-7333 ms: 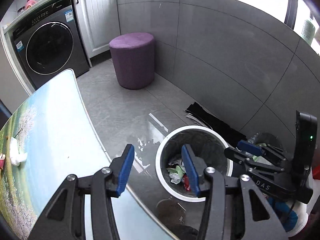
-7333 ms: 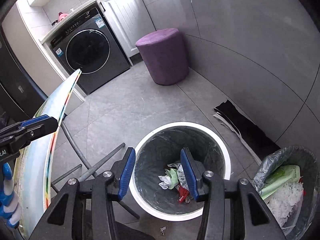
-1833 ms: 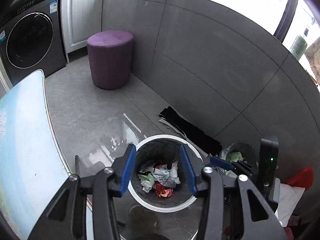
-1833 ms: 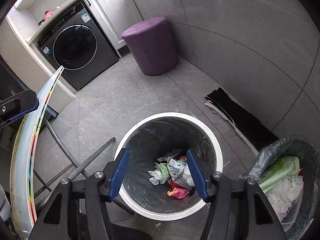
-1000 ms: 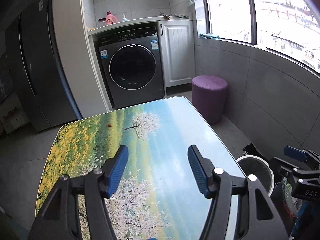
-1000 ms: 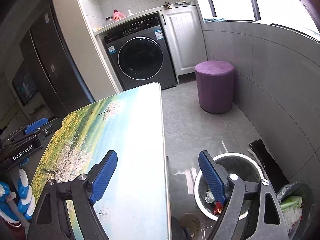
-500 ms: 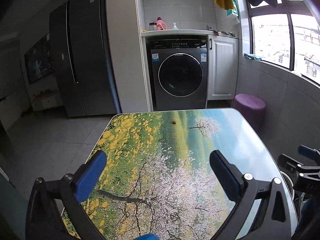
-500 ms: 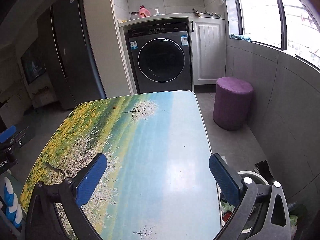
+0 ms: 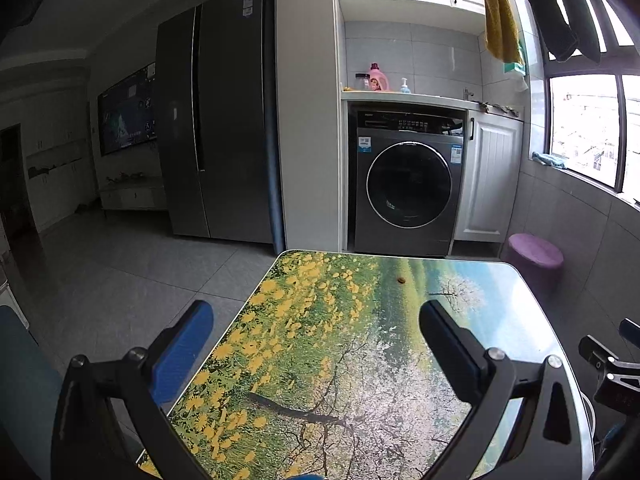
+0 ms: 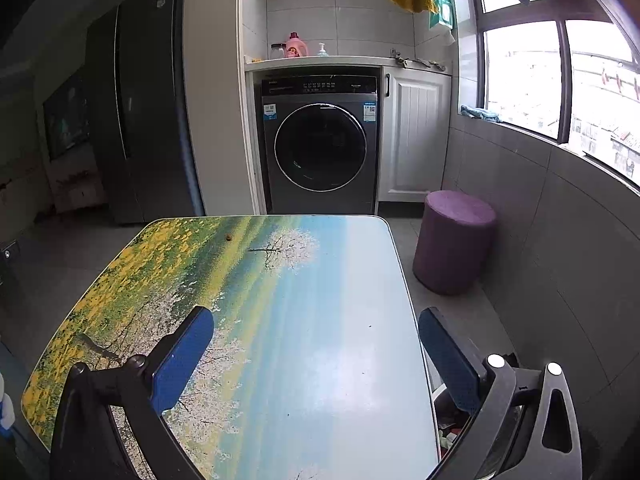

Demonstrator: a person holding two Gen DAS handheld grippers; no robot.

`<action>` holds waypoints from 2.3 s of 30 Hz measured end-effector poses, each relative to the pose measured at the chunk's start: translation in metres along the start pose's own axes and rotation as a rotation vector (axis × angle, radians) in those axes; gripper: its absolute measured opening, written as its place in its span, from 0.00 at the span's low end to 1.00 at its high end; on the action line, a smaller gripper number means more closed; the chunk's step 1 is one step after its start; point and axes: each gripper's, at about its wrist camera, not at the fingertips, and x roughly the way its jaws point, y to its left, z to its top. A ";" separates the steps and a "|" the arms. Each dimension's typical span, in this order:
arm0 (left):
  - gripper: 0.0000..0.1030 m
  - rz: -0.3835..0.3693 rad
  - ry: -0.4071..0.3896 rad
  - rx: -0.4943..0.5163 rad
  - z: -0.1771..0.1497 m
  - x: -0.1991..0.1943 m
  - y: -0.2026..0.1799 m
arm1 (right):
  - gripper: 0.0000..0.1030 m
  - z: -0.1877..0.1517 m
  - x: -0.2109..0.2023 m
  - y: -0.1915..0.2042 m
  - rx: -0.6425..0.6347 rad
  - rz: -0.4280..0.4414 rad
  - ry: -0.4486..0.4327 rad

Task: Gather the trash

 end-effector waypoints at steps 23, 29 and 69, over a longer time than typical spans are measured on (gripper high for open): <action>1.00 -0.069 -0.002 0.007 0.000 -0.012 -0.006 | 1.00 0.000 -0.010 -0.005 -0.003 -0.046 -0.033; 1.00 -0.087 -0.005 0.016 0.000 -0.014 -0.013 | 1.00 -0.001 -0.011 -0.008 -0.002 -0.055 -0.032; 1.00 -0.015 -0.021 0.014 0.001 -0.010 -0.004 | 1.00 -0.001 -0.020 -0.023 0.005 -0.127 -0.062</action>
